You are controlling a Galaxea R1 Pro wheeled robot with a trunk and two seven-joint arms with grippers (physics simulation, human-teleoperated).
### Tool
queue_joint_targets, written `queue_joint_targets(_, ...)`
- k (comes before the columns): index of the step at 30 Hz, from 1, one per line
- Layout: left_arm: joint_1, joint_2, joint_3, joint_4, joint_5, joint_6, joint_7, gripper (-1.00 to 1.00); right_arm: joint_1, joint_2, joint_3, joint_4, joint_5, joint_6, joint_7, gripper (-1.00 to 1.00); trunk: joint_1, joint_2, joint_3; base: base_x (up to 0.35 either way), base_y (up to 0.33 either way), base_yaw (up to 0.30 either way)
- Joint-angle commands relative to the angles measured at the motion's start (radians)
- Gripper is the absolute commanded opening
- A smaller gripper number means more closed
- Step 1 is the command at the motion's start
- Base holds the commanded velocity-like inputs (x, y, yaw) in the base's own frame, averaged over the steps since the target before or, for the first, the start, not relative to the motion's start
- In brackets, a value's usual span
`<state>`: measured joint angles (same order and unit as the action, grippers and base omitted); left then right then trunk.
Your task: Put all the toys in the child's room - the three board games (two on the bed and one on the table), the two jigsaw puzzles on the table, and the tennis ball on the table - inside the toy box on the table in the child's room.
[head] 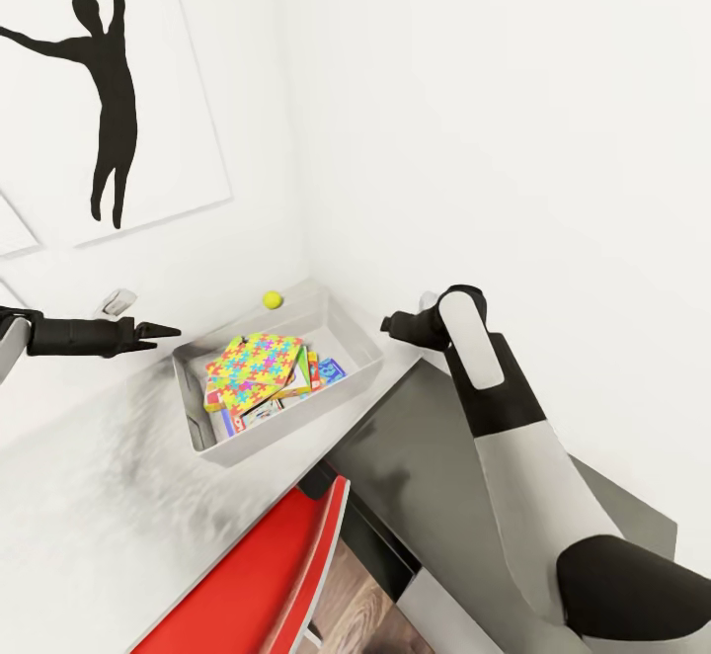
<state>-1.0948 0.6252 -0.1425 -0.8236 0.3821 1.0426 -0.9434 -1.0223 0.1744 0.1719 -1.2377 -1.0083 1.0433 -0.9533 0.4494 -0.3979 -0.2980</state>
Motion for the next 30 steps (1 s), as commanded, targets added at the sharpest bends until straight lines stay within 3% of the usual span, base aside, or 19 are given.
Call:
queue_joint_targets(1,-0.001,0.001,-0.002,0.0,0.0,0.003,0.0,1.0,0.003,0.0,0.002,-0.003,-0.009,0.004,-0.012,1.0,0.001,-0.002,-0.002,0.0,0.0,0.0)
queue_joint_targets(12,-0.002,0.005,0.002,-0.002,0.003,0.004,0.002,1.0,0.014,0.0,0.034,-0.008,-0.006,0.003,-0.013,1.0,0.001,-0.002,0.002,0.0,0.0,0.071)
queue_joint_targets(22,-0.002,0.008,0.002,-0.003,0.004,0.005,0.0,1.0,0.016,0.0,0.037,-0.01,-0.005,0.001,-0.013,1.0,0.001,-0.002,0.014,-0.021,0.011,0.209)
queue_joint_targets(30,-0.002,0.008,0.003,-0.003,0.004,0.005,-0.001,1.0,0.022,0.0,0.037,-0.014,-0.004,0.003,-0.013,1.0,0.001,-0.002,0.026,0.03,-0.031,0.041)
